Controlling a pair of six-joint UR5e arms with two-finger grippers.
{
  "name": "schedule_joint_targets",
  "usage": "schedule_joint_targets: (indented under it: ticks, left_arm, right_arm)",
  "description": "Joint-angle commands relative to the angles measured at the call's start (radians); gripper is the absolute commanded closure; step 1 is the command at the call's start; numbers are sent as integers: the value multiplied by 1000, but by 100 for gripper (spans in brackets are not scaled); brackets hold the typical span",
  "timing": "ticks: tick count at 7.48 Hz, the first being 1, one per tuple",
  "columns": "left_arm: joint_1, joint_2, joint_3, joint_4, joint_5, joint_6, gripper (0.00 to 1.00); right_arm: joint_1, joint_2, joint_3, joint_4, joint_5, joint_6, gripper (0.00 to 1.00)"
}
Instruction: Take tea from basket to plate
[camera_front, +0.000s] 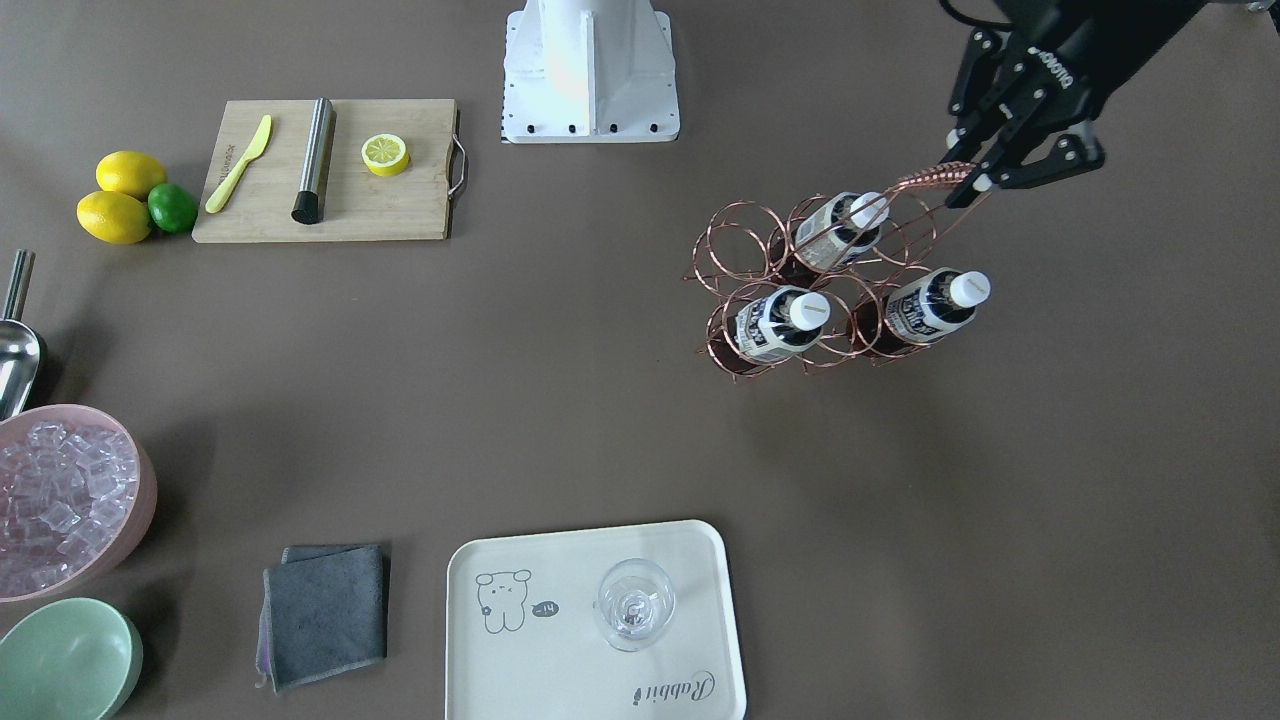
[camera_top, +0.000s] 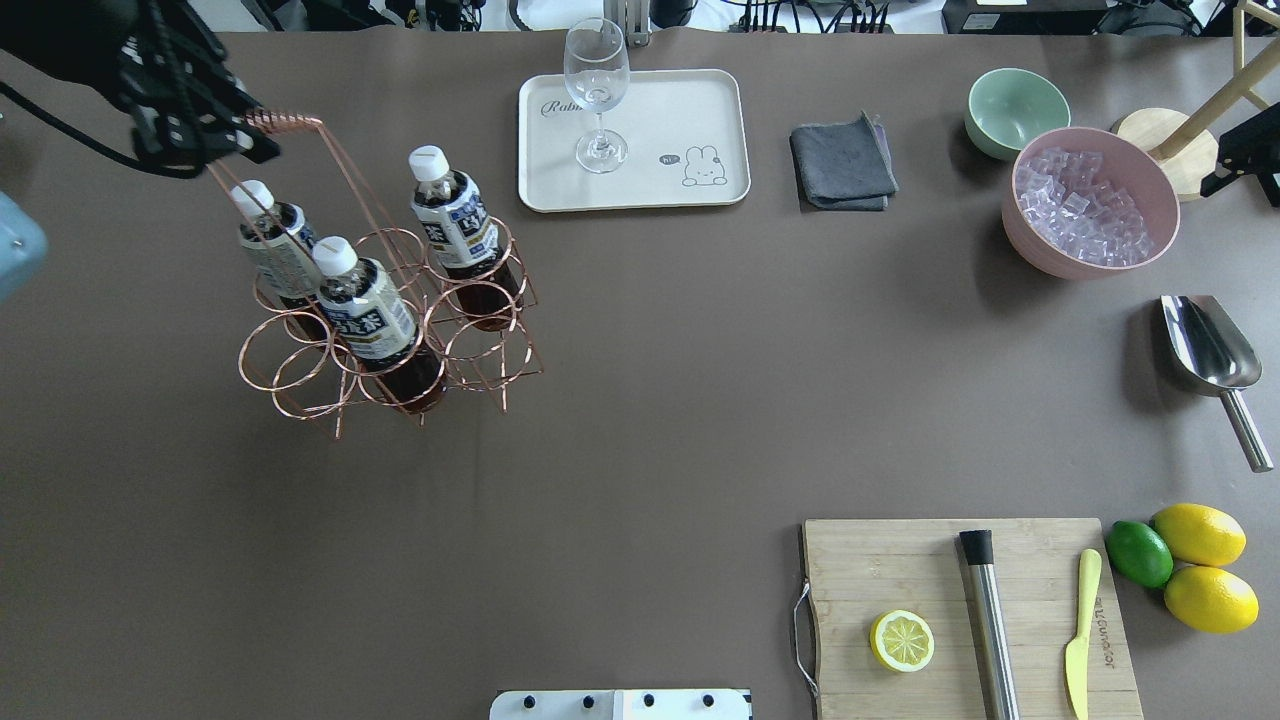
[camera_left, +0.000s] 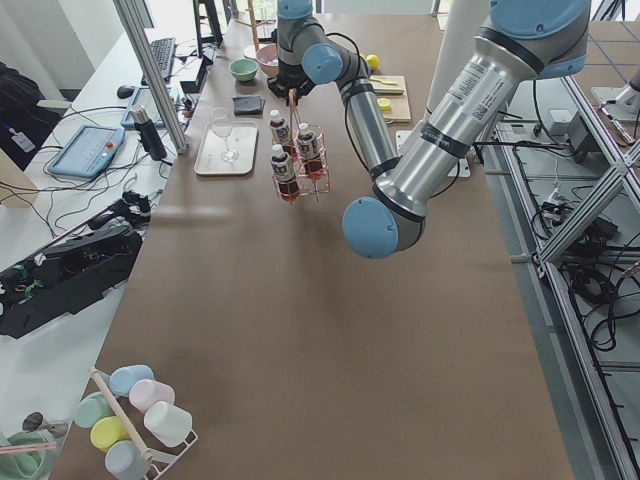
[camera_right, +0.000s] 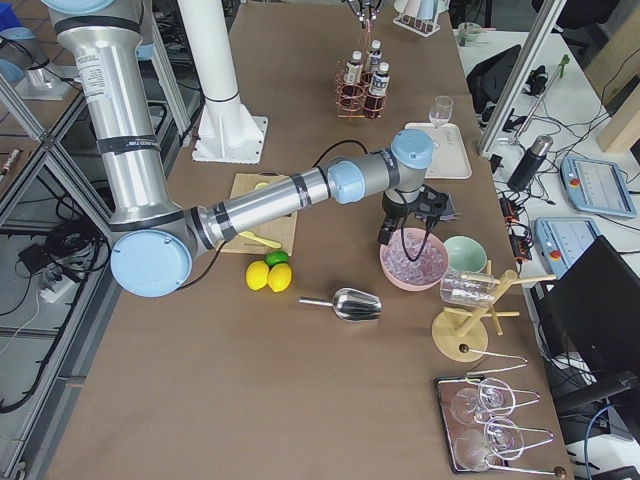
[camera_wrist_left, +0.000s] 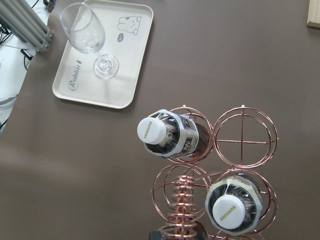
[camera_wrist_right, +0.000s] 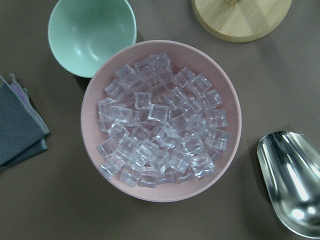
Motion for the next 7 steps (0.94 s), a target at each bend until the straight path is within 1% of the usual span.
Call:
schedule_joint_targets:
  ticks: [1, 2, 3, 4, 5, 6, 7]
  left_arm:
    - [202, -123, 12, -22, 117, -166, 100]
    - [232, -151, 24, -20, 125, -171, 100]
    - [253, -183, 46, -20, 125, -208, 100]
    - [293, -225, 59, -20, 178, -236, 100]
    - [344, -245, 63, -19, 218, -260, 100]
    - [362, -248, 67, -20, 231, -271, 100]
    - [364, -243, 64, -20, 231, -270, 100]
  right_arm:
    - [-53, 95, -1, -1, 40, 118, 0]
    - [-93, 130, 0, -2, 40, 159, 0]
    - [-175, 147, -15, 39, 30, 113, 0]
    - [-216, 218, -49, 36, 36, 165, 1]
    - [-285, 297, -75, 36, 30, 330, 1]
    - [-305, 372, -119, 35, 38, 406, 1]
    - [-310, 391, -130, 36, 49, 413, 1]
